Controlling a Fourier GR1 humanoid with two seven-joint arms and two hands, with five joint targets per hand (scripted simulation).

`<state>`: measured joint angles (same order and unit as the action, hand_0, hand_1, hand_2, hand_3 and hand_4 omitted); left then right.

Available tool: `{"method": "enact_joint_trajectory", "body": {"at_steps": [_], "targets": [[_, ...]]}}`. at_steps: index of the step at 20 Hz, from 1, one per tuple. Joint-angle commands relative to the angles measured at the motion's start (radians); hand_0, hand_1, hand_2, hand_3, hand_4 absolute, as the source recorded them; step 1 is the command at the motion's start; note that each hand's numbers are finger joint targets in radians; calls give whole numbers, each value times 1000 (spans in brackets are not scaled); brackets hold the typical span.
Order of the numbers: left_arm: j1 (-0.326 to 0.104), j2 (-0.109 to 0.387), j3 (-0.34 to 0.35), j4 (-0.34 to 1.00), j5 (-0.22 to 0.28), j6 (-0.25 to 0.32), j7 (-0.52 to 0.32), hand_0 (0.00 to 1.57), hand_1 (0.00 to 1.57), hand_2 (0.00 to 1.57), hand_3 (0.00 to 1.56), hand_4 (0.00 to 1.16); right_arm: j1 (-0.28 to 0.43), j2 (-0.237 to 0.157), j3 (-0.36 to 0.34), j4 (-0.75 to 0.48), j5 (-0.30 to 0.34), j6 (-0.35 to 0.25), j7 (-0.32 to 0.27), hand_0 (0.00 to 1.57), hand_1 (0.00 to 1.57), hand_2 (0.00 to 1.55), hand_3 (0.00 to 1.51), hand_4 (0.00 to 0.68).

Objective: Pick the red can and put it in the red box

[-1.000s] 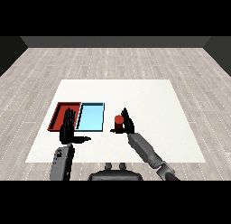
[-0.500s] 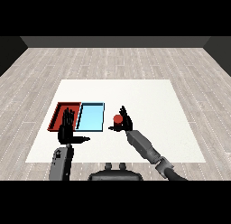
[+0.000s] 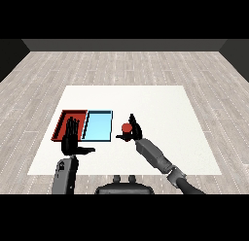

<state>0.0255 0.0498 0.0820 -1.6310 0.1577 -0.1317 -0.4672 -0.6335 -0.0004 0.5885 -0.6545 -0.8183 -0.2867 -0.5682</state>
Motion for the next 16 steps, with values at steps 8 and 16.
{"method": "enact_joint_trajectory", "body": {"at_steps": [8,16], "targets": [[9,-33,-31,33,-38,19,-43,0,0,0,0,0,-84,0,124,77,-38,-213,44,1541,1541,1472,1417,575],[-57,-17,0,11,-20,54,39,0,0,0,0,0,-63,0,199,67,-67,-248,42,1531,1531,1468,1413,546]]}}
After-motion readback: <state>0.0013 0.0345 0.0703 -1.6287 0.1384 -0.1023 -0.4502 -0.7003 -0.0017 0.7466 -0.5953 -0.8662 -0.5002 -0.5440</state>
